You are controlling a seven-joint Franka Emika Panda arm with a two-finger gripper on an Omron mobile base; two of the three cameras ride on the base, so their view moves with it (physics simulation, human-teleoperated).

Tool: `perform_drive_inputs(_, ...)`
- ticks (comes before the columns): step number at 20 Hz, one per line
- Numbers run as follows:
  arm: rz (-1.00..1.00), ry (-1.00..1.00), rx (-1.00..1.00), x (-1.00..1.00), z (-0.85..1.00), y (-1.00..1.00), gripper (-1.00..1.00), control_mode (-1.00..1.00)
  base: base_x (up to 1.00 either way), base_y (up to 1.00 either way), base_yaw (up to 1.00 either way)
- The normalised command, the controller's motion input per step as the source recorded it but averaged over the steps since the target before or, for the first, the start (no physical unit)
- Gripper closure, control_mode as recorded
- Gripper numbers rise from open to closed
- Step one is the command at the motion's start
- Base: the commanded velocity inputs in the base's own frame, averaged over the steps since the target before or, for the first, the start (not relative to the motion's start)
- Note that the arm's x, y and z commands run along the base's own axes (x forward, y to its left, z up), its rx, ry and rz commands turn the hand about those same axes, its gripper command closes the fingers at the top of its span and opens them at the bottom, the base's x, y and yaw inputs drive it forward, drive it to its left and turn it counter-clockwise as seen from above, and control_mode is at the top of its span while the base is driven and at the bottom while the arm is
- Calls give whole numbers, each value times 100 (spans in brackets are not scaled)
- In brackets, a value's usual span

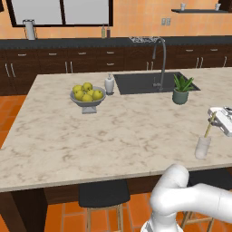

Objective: Take a straw from the drawer in front and place it inside the glass cup on the dining counter.

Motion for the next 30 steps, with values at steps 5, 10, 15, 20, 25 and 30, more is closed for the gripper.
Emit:
perform_drive_inputs(5,8,0,0,12,-15,0,100,-100,0,0,0)
perform_drive_inputs(10,3,0,0,10,-9,-11,100,-100,0,0,0)
perform_drive_inputs(15,2,0,0,15,-10,-10,100,-100,0,0,0)
perform_drive_inputs(20,1,0,0,15,-17,-2,100,-100,0,0,0)
perform_drive_inputs(25,1,0,0,15,-19,0,100,-100,0,0,0)
perform_drive_inputs(30,2,-2,0,-15,-5,1,100,-100,0,0,0)
